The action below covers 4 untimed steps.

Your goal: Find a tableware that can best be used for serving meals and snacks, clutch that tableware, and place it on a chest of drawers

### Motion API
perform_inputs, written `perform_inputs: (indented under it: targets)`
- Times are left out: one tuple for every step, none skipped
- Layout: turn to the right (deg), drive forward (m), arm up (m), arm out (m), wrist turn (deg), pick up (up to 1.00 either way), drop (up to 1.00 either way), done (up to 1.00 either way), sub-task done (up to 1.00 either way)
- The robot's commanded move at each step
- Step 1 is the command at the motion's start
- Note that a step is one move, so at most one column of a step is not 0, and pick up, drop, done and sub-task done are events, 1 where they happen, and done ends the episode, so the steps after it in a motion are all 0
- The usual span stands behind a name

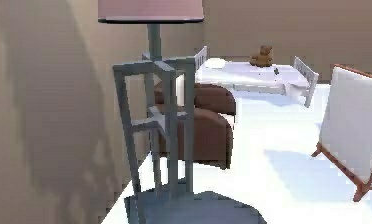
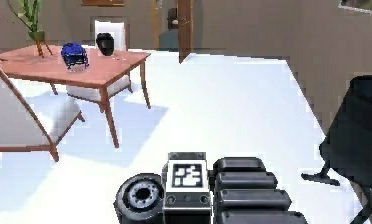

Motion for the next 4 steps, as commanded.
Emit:
perform_inputs:
  targets:
    - [45.0, 0.0, 0.0, 0.0, 0.0, 0.0, 0.0, 0.0, 0.0]
    - [3.0, 0.0, 0.0, 0.0, 0.0, 0.0, 0.0, 0.0, 0.0]
    - [45.0, 0.0, 0.0, 0.0, 0.0, 0.0, 0.0, 0.0, 0.0]
    - [45.0, 0.0, 0.0, 0.0, 0.0, 0.0, 0.0, 0.0, 0.0]
